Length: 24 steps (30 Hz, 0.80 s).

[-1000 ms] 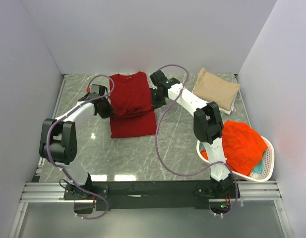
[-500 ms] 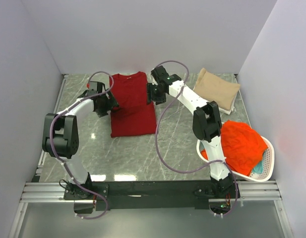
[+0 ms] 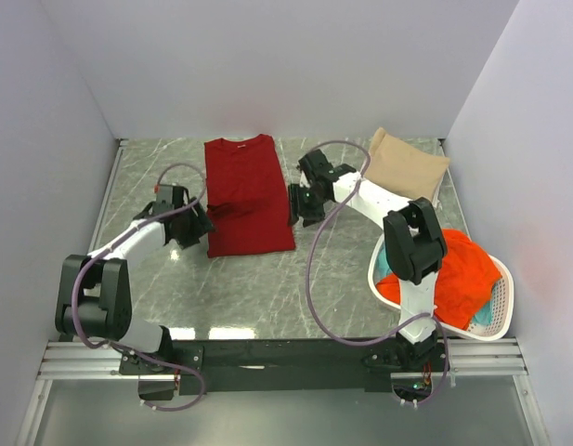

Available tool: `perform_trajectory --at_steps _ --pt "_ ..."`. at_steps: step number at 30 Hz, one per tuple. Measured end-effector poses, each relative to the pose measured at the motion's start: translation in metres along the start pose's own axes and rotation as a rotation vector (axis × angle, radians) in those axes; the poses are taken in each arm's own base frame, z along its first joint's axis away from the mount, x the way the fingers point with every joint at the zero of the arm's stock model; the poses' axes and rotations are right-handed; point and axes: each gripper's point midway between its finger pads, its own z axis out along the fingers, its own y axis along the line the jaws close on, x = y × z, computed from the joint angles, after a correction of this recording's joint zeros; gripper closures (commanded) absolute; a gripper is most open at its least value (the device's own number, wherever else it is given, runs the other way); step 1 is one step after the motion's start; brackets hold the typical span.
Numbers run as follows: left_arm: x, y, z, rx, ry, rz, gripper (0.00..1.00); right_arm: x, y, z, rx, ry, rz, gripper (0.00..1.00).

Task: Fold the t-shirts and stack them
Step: Fold the tshirt

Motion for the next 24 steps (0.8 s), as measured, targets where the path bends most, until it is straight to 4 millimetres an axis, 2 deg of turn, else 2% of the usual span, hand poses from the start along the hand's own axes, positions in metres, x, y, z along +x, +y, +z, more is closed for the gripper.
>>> perform_trajectory --at_steps 4,10,24 --pt "0.031 0.02 0.002 -0.025 0.066 -0.023 0.34 0.03 -0.008 0.009 -0.008 0.053 0.031 0.49" --pt "0.052 0.031 0.004 -0.031 0.112 -0.041 0.39 0.054 -0.011 0.022 -0.008 0.097 0.047 0.53" --pt "0.054 0.03 0.007 -0.009 0.101 -0.065 0.5 0.059 0.011 0.028 -0.052 0.092 0.019 0.6"
